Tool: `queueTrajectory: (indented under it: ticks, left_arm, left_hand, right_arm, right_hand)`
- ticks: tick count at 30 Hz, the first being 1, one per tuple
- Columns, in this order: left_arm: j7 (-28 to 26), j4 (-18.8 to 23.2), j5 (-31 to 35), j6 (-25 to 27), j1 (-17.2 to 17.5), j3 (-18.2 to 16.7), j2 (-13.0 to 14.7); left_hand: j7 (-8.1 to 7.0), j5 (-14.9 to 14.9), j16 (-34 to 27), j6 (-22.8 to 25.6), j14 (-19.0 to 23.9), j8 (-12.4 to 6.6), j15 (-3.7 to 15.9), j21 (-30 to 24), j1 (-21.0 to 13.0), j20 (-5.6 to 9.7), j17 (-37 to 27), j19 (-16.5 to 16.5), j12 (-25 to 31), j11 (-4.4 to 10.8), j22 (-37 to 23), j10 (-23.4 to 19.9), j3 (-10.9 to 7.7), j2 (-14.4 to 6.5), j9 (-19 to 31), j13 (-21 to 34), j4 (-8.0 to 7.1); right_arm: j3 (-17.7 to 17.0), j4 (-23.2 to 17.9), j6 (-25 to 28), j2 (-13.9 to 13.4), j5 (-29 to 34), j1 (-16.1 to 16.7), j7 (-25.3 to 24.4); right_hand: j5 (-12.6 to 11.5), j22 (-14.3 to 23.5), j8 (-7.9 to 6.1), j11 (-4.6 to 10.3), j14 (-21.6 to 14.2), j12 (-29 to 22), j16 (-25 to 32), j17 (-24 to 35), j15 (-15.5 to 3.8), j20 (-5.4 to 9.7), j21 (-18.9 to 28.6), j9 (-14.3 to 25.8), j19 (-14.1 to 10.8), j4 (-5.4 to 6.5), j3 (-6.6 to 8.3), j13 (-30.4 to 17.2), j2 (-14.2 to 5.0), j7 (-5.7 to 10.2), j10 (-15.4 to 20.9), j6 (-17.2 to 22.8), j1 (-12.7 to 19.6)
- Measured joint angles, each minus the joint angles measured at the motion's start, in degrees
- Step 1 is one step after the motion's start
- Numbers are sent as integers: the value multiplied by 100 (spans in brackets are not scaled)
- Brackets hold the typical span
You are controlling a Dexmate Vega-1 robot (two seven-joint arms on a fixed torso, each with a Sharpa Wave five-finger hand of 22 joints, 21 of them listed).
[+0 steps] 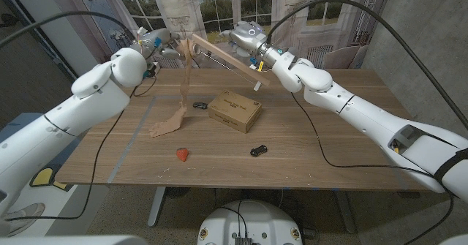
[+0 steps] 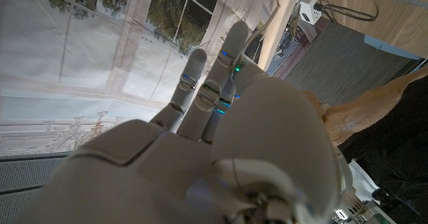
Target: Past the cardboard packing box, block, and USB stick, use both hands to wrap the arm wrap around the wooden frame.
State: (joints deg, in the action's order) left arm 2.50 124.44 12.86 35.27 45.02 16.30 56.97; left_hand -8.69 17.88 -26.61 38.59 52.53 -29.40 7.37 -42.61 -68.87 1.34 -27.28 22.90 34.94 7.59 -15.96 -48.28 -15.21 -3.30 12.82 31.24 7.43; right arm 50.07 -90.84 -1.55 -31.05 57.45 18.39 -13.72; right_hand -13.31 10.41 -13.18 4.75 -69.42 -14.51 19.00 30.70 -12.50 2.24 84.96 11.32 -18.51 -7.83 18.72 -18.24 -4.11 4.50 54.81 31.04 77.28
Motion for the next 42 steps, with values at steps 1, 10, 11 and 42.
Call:
queueTrajectory:
  ticks: [1,10,11,42]
  left_arm:
    - [-30,-2,-90,-48,35,-176,-1]
    - [-322,-28,-776,-314,-15,-399,-17]
    - [-337,-53,-810,-315,-115,-423,-31]
    - [-497,-95,-1056,392,-1769,467,-118]
  left_hand:
    - [0,2,0,0,0,0,0,0,0,0,-18,0,0,1,0,0,0,0,0,0,0]
    - [0,45,0,0,11,0,-11,-43,1,-24,-23,-23,-26,9,28,-51,25,-1,0,28,-23]
    - [0,45,19,0,16,0,-16,-43,1,-31,-36,-31,-26,9,27,-51,25,-1,0,30,-23]
    - [0,108,44,0,92,0,31,-170,1,-10,-146,-51,-115,34,55,-138,103,-1,0,83,-39]
  right_arm:
    - [9,3,-23,-1,5,-3,-24]
    - [50,-82,-124,-84,16,25,-99]
    - [51,-117,-190,-102,38,41,-147]
    - [-145,-1182,-887,-473,599,467,-337]
  right_hand:
    - [-5,0,0,0,0,7,0,0,0,0,0,0,0,0,0,0,0,0,0,0,0]
    - [-5,0,0,8,0,11,0,21,0,0,-22,0,0,-7,-39,1,0,-20,8,20,0]
    - [-4,0,0,7,0,11,0,26,0,0,-22,0,0,-7,-39,1,0,-20,8,20,0]
    - [-27,0,0,8,0,38,0,52,0,22,-22,0,20,0,-47,-26,0,21,8,102,0]
